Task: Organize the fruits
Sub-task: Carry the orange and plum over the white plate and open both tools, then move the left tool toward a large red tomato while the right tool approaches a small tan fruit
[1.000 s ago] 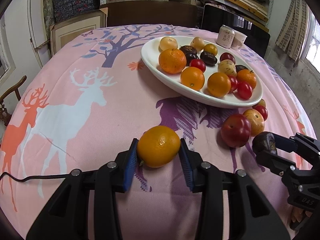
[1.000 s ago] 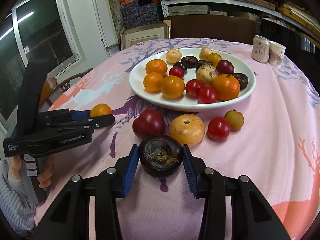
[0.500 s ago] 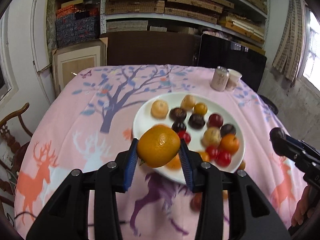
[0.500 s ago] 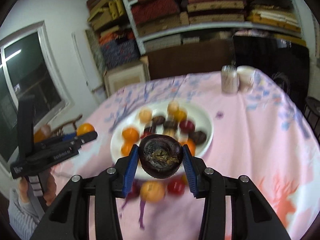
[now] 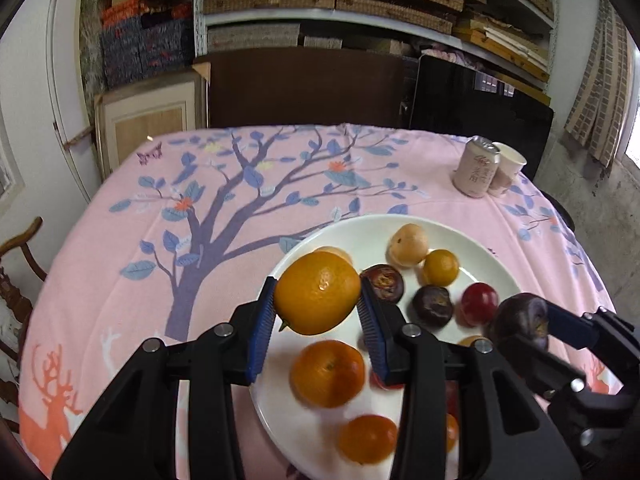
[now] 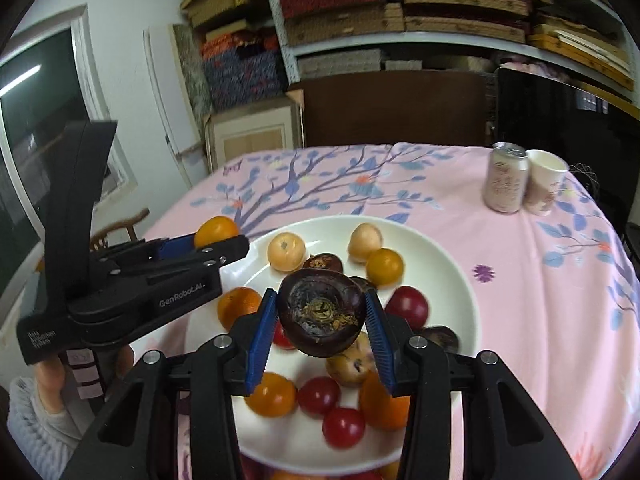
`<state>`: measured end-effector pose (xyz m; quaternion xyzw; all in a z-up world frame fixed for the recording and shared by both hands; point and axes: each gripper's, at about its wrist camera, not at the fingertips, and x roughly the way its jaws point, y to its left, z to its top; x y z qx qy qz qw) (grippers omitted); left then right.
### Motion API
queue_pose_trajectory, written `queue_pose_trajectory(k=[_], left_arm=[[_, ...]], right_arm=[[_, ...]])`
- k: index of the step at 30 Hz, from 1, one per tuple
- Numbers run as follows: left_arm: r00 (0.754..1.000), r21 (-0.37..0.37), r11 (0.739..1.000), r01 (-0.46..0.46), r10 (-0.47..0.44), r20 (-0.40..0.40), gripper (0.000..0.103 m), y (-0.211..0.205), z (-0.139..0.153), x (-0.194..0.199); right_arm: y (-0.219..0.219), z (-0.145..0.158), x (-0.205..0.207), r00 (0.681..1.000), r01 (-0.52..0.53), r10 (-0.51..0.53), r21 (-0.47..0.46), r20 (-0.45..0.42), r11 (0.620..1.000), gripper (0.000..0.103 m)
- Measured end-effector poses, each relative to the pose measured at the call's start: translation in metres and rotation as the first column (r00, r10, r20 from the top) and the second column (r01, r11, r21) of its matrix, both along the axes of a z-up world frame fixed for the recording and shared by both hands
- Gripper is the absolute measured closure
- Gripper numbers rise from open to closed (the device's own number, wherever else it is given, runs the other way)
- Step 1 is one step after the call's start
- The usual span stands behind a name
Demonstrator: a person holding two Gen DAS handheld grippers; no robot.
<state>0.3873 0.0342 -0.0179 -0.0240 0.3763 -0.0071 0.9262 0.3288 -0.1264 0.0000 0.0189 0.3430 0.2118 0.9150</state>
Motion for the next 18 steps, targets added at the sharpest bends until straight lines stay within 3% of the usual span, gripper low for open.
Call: queue_pose_trajectory(k=[3,4,5,12,16,18], left_arm=[[1.0,-0.028,1.0,0.011,-0.012,-0.029,0.061,0.006,-0.013,0.008],[1.0,-0.033,0.999,0.009,-0.01,-0.026,0.049,0.008,-0.015,0.008],[1.0,-0.036,0.999,-0.002,0.002,-0.018,0.037,0.009,-0.016,0.008],[1.0,-0.055,0.998,-0.01,0.011,0.028,0.032,0.012,0.001,-0.014],[0.997,-0.039,0.999,-0.026,0.029,0.07,0.017,0.011,0.008,-0.06],[0.997,-0.049,0.999,-0.017,0.02,0.078,0.017,0.009,0.006,-0.09]], right_arm=[[0.005,-0.009,0.008,1.0,-0.001,0.001,-0.002,-0.012,1.0,0.057],[0.004,-0.01,0.008,1.0,-0.002,0.002,0.009,-0.014,1.0,0.053],[-0.002,-0.011,0.009,1.0,0.009,-0.008,0.027,-0.017,1.0,0.043],[-0.053,0.008,-0.005,0.996,0.087,-0.082,0.202,-0.03,0.976,0.035],[-0.084,0.01,-0.038,0.988,0.147,-0.154,0.261,0.005,0.954,0.023],[-0.101,0.003,-0.058,0.978,0.194,-0.206,0.27,0.015,0.943,0.018]])
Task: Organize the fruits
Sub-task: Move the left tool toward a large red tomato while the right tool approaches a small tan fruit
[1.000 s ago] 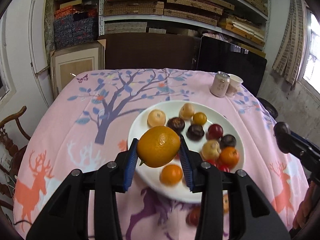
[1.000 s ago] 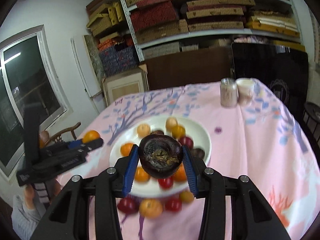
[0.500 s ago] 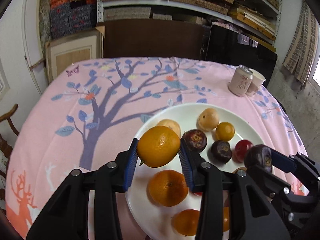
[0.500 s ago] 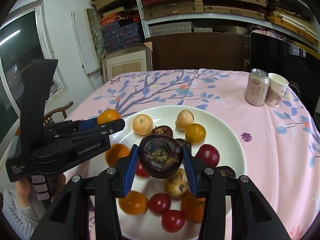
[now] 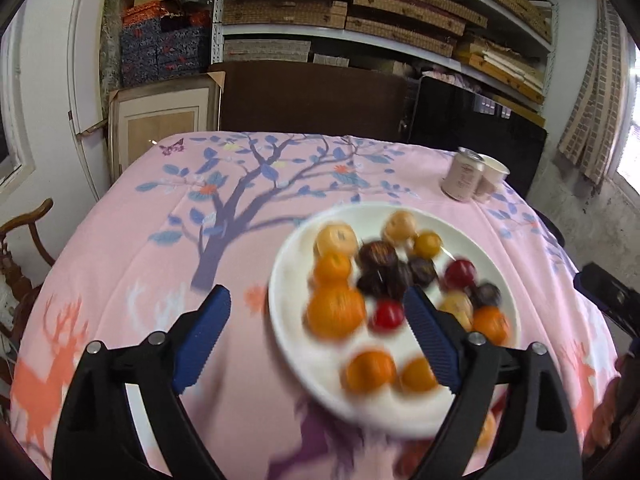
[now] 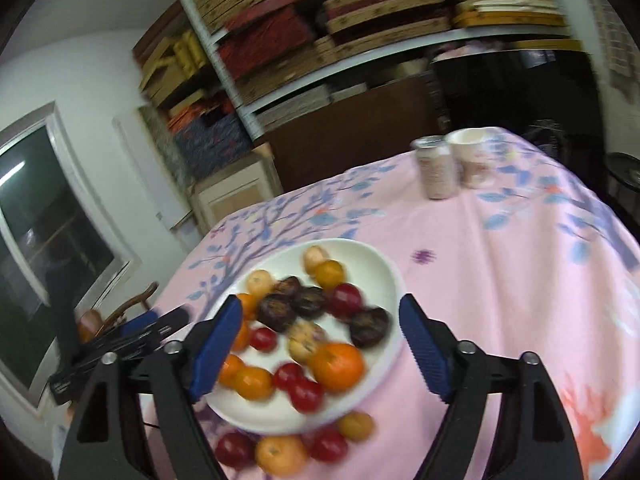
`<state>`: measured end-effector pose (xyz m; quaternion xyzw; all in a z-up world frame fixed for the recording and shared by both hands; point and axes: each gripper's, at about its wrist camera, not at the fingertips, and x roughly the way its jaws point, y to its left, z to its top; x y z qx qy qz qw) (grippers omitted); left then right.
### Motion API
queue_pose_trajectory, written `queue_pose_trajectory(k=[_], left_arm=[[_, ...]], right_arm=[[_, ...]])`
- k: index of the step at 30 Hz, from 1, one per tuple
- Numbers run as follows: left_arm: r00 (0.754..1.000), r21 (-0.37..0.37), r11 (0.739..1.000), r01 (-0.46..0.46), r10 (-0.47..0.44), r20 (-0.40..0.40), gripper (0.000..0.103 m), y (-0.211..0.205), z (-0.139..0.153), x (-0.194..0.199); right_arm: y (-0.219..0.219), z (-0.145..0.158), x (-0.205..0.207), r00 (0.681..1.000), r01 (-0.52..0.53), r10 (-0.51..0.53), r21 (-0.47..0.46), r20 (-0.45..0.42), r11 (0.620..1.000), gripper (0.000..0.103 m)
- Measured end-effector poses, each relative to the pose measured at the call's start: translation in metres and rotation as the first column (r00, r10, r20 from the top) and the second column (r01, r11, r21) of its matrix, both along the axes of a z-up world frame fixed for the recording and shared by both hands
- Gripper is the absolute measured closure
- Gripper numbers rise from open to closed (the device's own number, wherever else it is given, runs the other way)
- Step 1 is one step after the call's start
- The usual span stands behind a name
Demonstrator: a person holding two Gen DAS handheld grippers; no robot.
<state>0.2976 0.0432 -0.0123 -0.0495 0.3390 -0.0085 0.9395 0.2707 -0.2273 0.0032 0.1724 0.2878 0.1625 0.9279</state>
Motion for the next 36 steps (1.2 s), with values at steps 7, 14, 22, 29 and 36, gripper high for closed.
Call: queue_pose_trajectory(k=[7,14,22,29,36], left_arm=[[1.0,0.01,1.0,0.009,-0.009,-0.009,0.016,-0.016,-0.022,-0.074],[0.995,0.042,0.995,0.09,-0.088,-0.043,0.016,-0.04,-0.037,-0.091],[0.99,0.086,0.988,0.125,-0.118,-0.077,0.016,-0.054,-0.046,-0.086],[0.985,0.107,0.984,0.14,-0.128,-0.112,0.015,-0.06,-0.053,-0.076],[0.996,0.162,0.985,0.05,-0.036,-0.087,0.01,-0.046,-0.05,-0.075]], right_arm=[[-0.043,-0.039,-0.029,0.991,0.082,-0.065,0.151,-0.114,0.985,0.016],[-0.037,-0.044,-0.03,0.991,0.075,-0.058,0.144,-0.122,0.987,0.012],[-0.037,-0.049,-0.026,0.984,0.071,-0.046,0.146,-0.169,0.987,0.011],[-0.037,-0.053,-0.025,0.981,0.06,-0.027,0.168,-0.191,0.984,0.01],[-0.038,-0.054,-0.027,0.98,0.06,-0.027,0.168,-0.196,0.984,0.01]])
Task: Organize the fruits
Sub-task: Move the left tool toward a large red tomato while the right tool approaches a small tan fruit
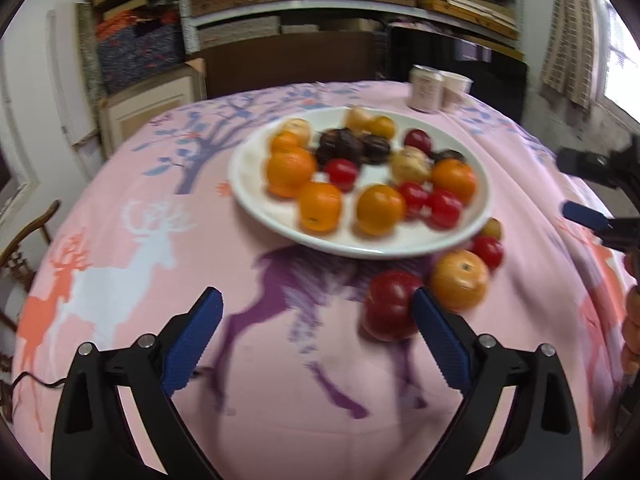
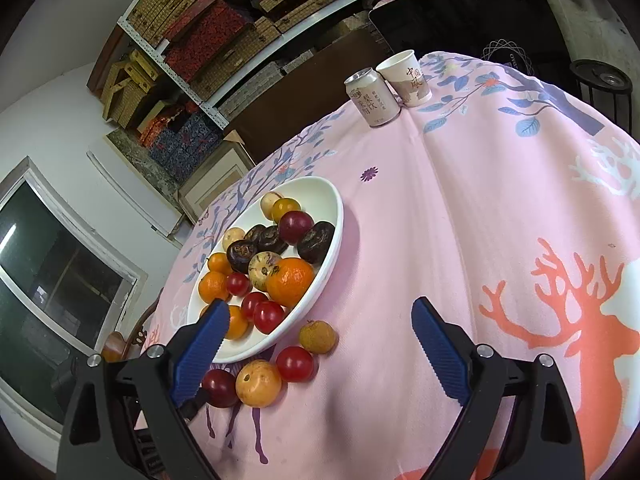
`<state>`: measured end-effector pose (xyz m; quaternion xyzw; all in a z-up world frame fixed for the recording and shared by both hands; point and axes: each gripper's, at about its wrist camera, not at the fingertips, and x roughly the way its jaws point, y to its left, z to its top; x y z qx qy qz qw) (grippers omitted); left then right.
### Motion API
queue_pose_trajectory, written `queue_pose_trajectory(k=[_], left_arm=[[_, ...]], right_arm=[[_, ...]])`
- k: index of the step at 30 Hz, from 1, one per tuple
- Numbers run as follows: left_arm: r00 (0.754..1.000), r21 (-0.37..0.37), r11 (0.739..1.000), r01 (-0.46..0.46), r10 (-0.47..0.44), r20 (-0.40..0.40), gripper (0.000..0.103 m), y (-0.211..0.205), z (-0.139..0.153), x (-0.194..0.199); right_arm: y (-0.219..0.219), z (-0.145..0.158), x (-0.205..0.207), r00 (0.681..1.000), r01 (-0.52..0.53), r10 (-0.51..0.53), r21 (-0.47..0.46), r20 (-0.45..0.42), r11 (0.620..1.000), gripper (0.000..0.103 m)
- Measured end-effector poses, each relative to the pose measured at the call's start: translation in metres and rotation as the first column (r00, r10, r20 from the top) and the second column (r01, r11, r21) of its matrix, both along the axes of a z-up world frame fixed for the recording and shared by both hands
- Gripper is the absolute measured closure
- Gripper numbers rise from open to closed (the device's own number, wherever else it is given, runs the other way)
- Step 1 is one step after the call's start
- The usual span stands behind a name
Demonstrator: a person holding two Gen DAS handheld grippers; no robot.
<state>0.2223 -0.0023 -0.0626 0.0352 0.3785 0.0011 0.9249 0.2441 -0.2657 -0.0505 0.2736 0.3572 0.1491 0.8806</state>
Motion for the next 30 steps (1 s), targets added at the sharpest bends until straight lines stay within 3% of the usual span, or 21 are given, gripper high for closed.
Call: queue_pose_trajectory(k=[4,6,10,14,26,27,29,30], left_arm=[[0.992,-0.036,0.991,-0.127,0.128,0.017,0.01,0.029,0.005,-0.001],[0.991,-0.072,0.989,-0.128,0.13,0.025,0.01,0.034,0.009,-0.004],[0.998,-0.074,0.997,-0.035,0.039,0.055,0.01,0.021,0.013,-0.012],[0.998,0.019,0.998,0.058,-0.059,0.028,0.01,-0.008,0.004,-0.012],[0.99,0.011,0.989,0.144,-0.144,-0.004,0.01,-0.025,-0.005,-0.005],[0.988,0.008,0.988,0.152,-0.152,-0.003,0.012,-0.026,-0.006,-0.004],[0.984,-0.007,0.984,0.177,-0.177,-0.016,0.032,-0.028,-0.008,0.001],[0.981,-0.02,0.982,0.189,-0.189,-0.033,0.034,-0.029,-0.011,0.004]], right_arm=[[-0.002,0.0,0.0,1.0,0.001,-0.001,0.016,-0.002,1.0,0.01],[-0.002,0.001,0.0,1.0,-0.001,0.001,0.017,0.0,1.0,0.01],[-0.001,0.002,-0.001,1.0,-0.006,0.006,0.019,-0.001,1.0,0.01],[-0.002,0.001,-0.001,1.0,-0.004,0.004,0.021,-0.006,1.0,0.009],[-0.003,-0.001,0.0,1.0,0.0,0.0,0.025,-0.022,1.0,0.009],[-0.004,-0.002,0.0,1.0,0.002,-0.001,0.028,-0.023,1.0,0.009],[-0.004,-0.003,0.001,1.0,0.003,-0.002,0.032,-0.03,0.999,0.009],[-0.005,-0.003,0.001,1.0,0.003,-0.002,0.034,-0.031,0.999,0.009]])
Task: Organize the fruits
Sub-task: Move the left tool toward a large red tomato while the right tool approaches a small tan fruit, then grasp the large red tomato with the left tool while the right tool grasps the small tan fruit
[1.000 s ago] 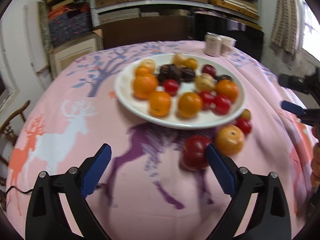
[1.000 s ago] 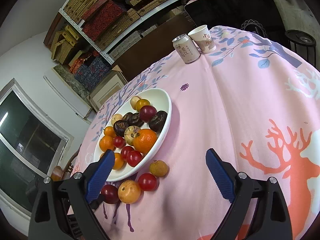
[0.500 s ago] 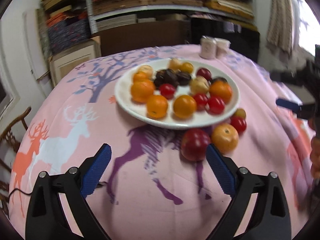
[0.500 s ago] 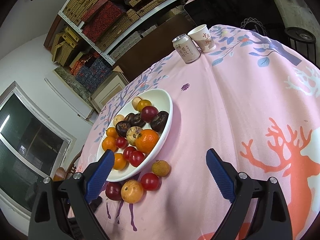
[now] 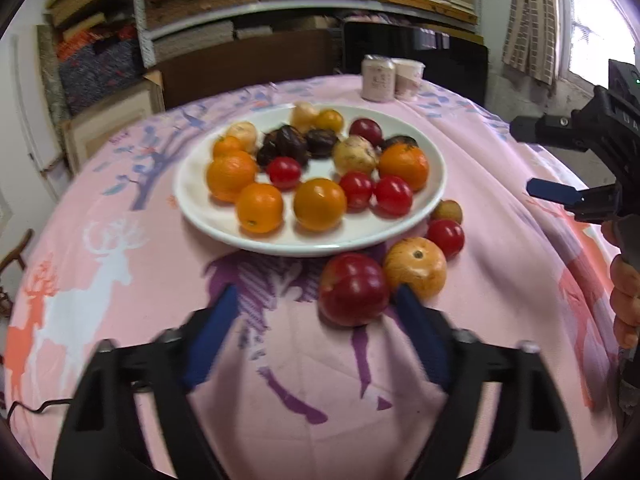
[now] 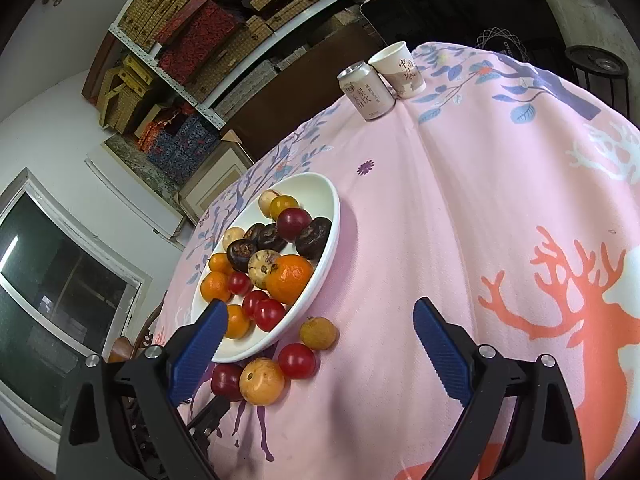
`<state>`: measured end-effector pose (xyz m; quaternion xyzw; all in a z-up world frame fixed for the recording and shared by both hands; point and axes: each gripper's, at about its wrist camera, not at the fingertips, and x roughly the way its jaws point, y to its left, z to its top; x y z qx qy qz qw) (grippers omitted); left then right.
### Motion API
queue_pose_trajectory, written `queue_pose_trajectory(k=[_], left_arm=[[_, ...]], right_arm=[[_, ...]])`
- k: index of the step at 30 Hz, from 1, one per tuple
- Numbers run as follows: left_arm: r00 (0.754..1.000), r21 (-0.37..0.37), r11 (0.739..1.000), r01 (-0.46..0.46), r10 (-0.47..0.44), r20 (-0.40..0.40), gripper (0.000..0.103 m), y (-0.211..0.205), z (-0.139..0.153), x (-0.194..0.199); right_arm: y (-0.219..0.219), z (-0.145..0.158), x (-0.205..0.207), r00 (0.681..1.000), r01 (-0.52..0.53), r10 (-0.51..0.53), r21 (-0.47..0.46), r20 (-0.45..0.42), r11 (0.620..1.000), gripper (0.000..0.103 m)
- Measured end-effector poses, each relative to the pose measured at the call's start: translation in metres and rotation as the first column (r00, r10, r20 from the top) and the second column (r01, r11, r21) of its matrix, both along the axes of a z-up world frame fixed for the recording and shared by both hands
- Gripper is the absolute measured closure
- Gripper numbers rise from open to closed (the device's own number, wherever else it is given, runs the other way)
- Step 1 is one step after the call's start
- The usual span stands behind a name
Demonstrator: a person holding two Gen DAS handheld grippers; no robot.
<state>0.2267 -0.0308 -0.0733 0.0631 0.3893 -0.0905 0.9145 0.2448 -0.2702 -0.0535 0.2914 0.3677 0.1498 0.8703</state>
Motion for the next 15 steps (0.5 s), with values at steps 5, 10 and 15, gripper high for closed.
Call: queue_pose_trajectory(k=[5,10,15], left_arm=[[0.998,-0.049,0.999,0.022,-0.025,-0.054,0.035,0.002,-0.007,0.011],[0.997,-0.072,0.997,0.031,-0.035,-0.067,0.035,0.002,-0.009,0.019],[0.993,-0.103,0.992,0.076,-0.084,-0.079,0.053,-0.003,-0.01,0.022]], right_arm=[[0.001,0.001,-0.001,1.0,-0.001,0.001,0.004,0.0,1.0,0.009],[0.002,0.001,-0.001,1.0,-0.006,0.006,-0.002,-0.001,1.0,0.009],[0.003,0.0,0.0,1.0,-0.003,0.003,-0.005,-0.005,1.0,0.009]])
